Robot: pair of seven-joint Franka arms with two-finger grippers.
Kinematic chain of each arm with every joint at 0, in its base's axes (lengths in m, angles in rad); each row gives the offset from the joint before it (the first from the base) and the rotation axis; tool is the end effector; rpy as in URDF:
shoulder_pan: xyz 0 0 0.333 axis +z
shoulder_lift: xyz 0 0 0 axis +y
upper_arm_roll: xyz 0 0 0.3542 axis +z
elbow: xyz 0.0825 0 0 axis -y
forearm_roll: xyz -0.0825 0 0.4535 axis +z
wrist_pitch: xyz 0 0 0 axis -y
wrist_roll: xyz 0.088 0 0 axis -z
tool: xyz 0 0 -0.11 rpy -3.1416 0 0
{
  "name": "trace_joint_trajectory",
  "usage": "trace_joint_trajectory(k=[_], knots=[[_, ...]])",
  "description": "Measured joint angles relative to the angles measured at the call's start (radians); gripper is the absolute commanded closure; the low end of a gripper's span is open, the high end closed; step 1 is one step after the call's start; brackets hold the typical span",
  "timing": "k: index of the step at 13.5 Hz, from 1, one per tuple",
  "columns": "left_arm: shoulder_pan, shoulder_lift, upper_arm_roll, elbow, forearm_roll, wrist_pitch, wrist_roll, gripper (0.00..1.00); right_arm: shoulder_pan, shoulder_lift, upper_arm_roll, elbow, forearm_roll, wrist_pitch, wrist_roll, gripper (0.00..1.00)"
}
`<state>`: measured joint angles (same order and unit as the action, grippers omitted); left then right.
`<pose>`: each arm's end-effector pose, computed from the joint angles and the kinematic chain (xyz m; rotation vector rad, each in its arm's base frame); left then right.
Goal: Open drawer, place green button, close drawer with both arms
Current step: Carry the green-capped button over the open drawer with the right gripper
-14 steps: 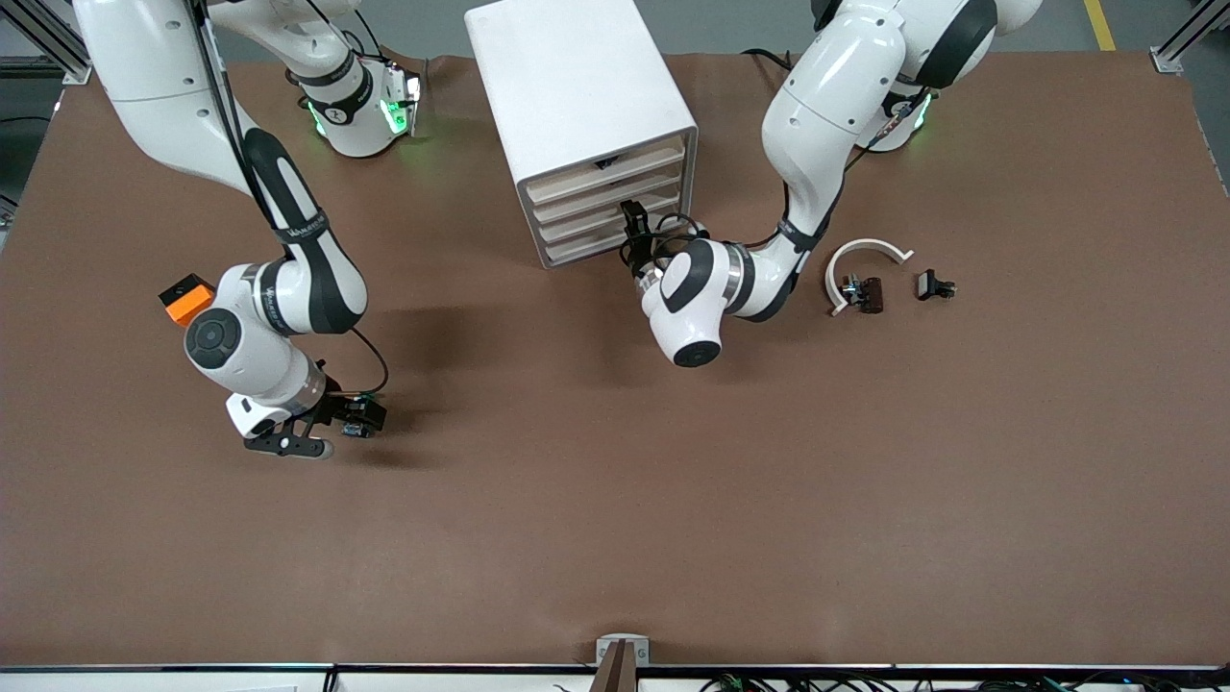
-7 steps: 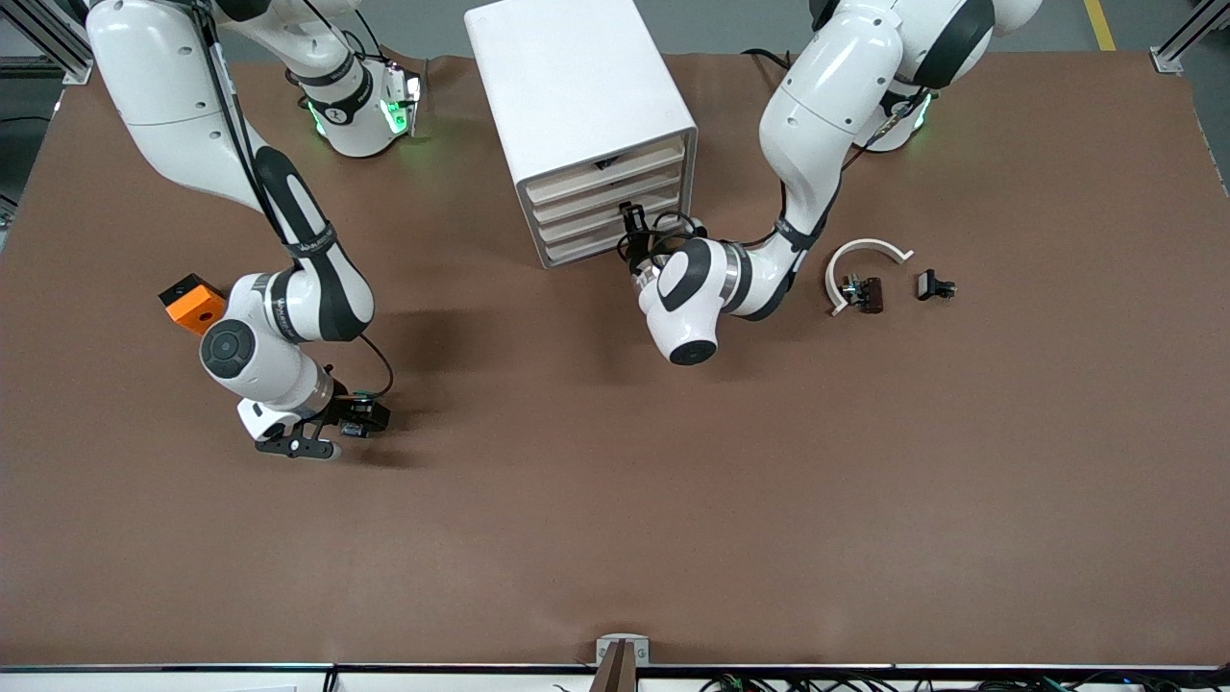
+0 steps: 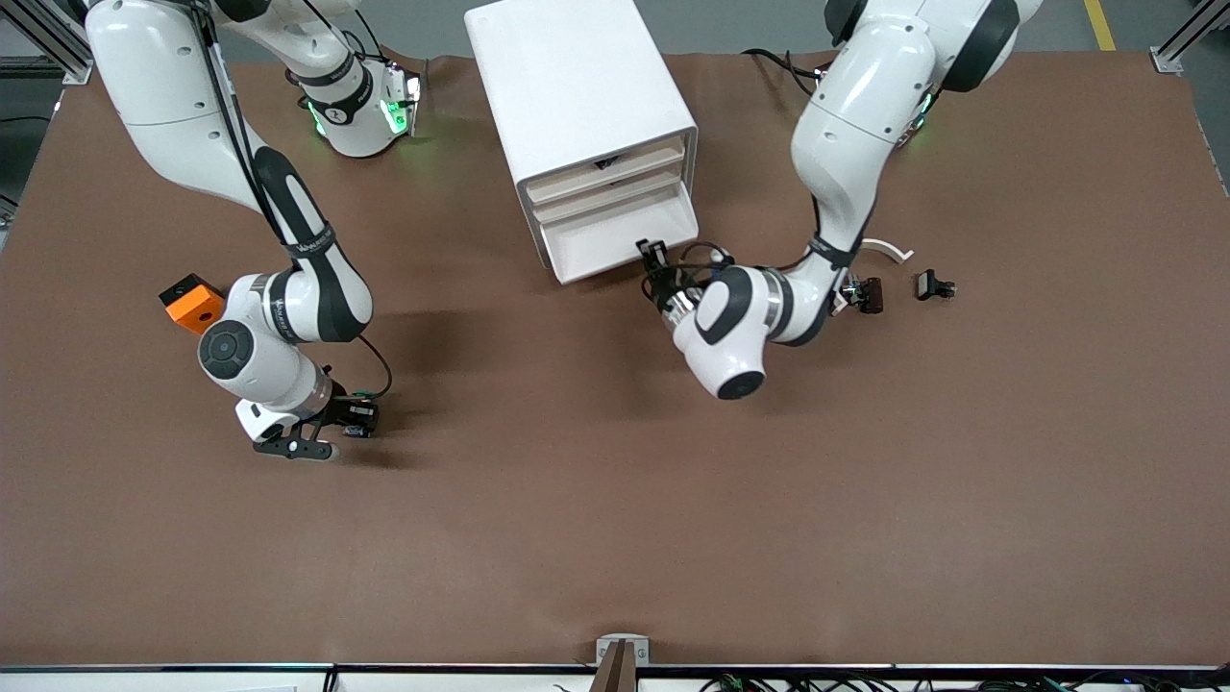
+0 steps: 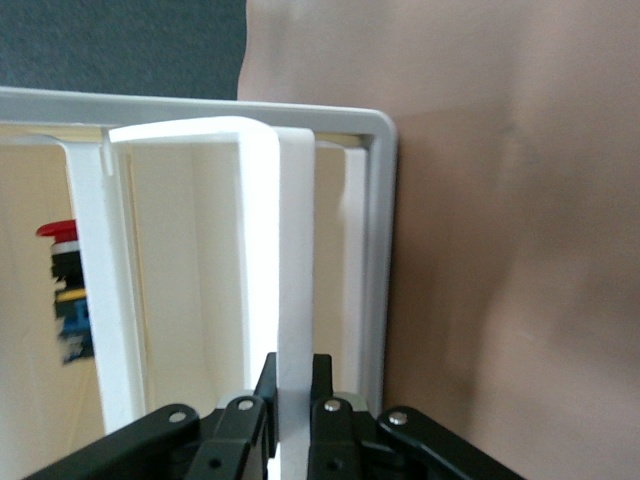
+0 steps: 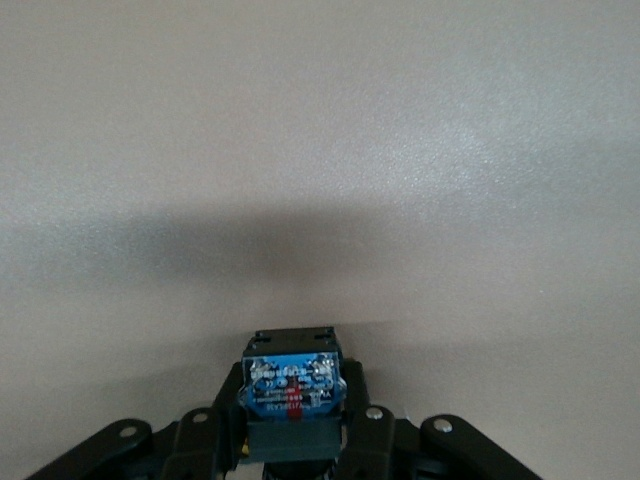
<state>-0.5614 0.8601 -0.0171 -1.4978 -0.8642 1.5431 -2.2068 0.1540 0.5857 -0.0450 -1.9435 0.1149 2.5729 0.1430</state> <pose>0.5483 -0.4583 0.1281 -1.2239 -1.9020 1.2119 0.6815 0.0735 0.1532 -3.0906 0.1878 -0.0617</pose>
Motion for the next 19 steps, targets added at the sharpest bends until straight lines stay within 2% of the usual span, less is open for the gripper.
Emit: trace_joint_trajectory(k=[1,2,3,4,5,6,9,12,15,19], knots=[[0.024,0.0,0.001,0.014,0.001,0.0,0.001,1.0,0.0,-0.005,-0.001,0.009,0.0,-0.022,0.01,1.0],[0.045,0.0,0.003,0.025,0.006,0.003,0.002,0.93,0.0,-0.015,0.0,0.025,0.0,-0.064,0.033,1.0],[0.061,0.001,0.005,0.034,0.008,0.005,0.004,0.74,0.003,-0.034,0.002,0.047,0.0,-0.125,0.072,1.0],[0.073,0.001,0.007,0.04,0.008,0.006,0.005,0.41,0.011,-0.062,0.005,0.075,0.0,-0.207,0.127,1.0],[0.083,0.002,0.007,0.047,0.007,0.021,0.005,0.03,0.03,-0.095,0.008,0.099,0.0,-0.278,0.196,1.0],[0.092,0.002,0.007,0.058,0.007,0.031,0.004,0.0,0.063,-0.133,0.01,0.111,0.0,-0.322,0.281,1.0],[0.105,0.0,0.007,0.088,0.007,0.031,0.001,0.0,0.214,-0.22,0.016,0.114,0.001,-0.393,0.568,1.0],[0.126,-0.003,0.008,0.131,0.025,0.016,0.001,0.0,0.386,-0.241,0.02,0.12,0.001,-0.392,0.847,1.0],[0.149,-0.02,0.009,0.204,0.165,0.0,0.001,0.0,0.519,-0.241,0.019,0.141,0.0,-0.39,1.047,1.0],[0.162,-0.091,0.037,0.256,0.346,-0.002,0.004,0.0,0.637,-0.227,0.018,0.165,-0.007,-0.395,1.255,1.0]])
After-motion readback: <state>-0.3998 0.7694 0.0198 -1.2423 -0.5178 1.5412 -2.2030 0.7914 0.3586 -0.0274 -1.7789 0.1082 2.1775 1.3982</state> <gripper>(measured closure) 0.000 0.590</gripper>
